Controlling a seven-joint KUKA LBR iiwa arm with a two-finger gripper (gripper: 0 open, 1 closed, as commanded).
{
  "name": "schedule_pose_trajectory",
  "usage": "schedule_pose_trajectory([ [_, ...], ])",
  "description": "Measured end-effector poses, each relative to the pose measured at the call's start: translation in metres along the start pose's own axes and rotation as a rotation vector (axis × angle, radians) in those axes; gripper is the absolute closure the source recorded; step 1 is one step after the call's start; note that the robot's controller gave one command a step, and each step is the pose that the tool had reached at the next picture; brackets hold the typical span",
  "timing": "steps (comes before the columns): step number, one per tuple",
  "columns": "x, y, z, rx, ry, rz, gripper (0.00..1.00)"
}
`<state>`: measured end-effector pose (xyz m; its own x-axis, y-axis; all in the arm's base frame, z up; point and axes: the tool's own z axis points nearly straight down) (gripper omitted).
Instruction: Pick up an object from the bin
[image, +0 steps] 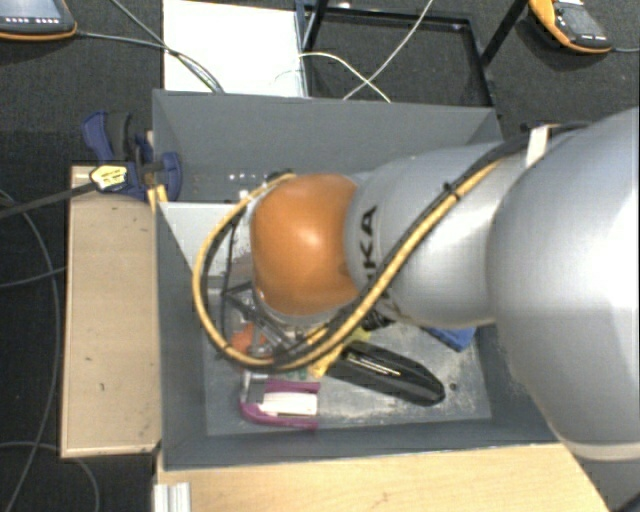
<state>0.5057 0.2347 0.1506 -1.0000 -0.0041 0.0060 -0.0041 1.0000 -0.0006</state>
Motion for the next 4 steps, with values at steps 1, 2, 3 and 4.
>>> schedule_pose_trajectory([
  [1,-0.002,-0.001,-0.005,-0.002,-0.007,0.008,0.0],
  [2,-0.061,-0.016,0.08,-0.002,-0.004,-0.029,0.0],
  [3,-0.055,-0.023,0.079,-0.002,-0.009,-0.068,0.0],
  [4,-0.062,-0.015,0.079,-0.005,-0.008,-0.031,0.0],
])
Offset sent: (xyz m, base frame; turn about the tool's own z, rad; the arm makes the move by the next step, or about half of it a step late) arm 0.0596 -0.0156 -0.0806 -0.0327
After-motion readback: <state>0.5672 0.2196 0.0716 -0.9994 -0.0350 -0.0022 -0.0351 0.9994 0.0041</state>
